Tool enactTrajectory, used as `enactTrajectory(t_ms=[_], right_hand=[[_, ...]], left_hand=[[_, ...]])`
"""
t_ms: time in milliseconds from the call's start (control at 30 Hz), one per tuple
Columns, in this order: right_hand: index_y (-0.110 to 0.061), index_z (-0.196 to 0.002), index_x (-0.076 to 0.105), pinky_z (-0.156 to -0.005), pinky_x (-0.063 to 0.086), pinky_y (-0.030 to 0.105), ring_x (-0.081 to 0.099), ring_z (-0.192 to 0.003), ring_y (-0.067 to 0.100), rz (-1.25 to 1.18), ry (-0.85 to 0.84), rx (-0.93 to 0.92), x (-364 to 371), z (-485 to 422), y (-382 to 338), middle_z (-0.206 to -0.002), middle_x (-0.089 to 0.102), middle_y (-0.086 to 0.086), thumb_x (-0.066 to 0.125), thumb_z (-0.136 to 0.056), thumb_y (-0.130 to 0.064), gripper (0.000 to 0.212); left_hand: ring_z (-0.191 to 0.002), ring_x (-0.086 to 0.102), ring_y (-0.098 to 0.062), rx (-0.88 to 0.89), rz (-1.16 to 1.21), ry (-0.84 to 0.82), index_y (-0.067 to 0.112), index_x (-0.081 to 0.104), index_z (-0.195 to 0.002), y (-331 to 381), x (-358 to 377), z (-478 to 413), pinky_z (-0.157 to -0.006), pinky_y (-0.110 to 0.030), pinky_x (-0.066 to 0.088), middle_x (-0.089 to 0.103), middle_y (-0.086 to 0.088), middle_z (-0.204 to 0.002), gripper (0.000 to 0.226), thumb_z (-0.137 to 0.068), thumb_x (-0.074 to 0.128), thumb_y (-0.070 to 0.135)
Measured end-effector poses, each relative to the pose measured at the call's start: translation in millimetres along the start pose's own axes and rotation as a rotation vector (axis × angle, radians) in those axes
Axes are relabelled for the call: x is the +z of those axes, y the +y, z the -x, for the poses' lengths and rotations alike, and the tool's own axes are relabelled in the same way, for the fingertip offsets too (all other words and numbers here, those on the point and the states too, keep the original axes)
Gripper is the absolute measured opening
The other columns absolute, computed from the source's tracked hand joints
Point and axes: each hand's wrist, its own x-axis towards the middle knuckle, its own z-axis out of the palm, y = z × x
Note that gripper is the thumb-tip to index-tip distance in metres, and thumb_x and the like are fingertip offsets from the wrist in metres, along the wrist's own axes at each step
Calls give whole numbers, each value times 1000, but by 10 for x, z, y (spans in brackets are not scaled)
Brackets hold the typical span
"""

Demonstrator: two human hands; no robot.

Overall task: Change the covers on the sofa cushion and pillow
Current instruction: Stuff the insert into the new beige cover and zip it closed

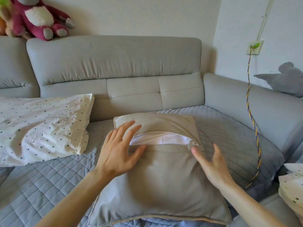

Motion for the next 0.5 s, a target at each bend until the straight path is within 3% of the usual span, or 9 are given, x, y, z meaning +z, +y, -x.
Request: enactTrajectory(t_ms=[67, 133, 200, 300, 400, 500], right_hand=[[-40, -155, 5, -120, 12, 54, 1, -152, 20, 163, 14, -89, 80, 46, -65, -166, 1, -1, 27, -70, -94, 104], [-53, -151, 0, -119, 3, 53, -17, -149, 9, 297, 20, -313, 152, 48, -194, -164, -14, -14, 7, -83, -82, 75], [-57, -149, -1, -119, -3, 51, -28, -143, -1, 434, -74, -472, 210, -16, -298, -159, -21, -24, -1, -91, -68, 59], [-58, -149, -1, -119, -8, 55, -33, -138, -9, 644, -282, -513, 332, -143, -212, -154, -26, -30, 0, -97, -60, 52], [-59, -148, -2, -118, -9, 60, -34, -137, -8, 668, -309, -525, 424, -167, -79, -154, -28, -30, -4, -92, -65, 56], [-55, -150, -5, -117, -2, 64, -27, -146, 7, 546, -75, -477, 484, -136, -39, -159, -28, -17, 11, -88, -79, 69]], left_hand=[[-150, 13, -11, -19, 7, -115, 37, 27, -153, 104, 52, -248, -121, -43, 11, 18, 12, -162, 67, -93, 31, 68], [-150, -7, -4, -44, -13, -286, 45, 14, -154, 232, 216, -429, -122, -43, -6, -2, 20, -162, 67, -93, 17, 72], [-148, -14, -1, -46, -64, -400, 52, 4, -152, 268, 445, -426, -121, -46, -9, -10, 23, -161, 61, -93, 9, 69], [-145, -22, 0, -44, -103, -444, 57, -8, -148, 127, 722, -164, -121, -49, -6, -18, 24, -159, 57, -93, -2, 68], [-148, -16, -2, -60, -117, -434, 57, -7, -148, 36, 850, 13, -121, -47, -6, -13, 23, -160, 55, -94, -4, 66], [-148, 20, -10, -51, -131, -336, 50, 16, -151, 115, 859, -3, -118, -47, 20, 21, 18, -160, 57, -96, 17, 64]])
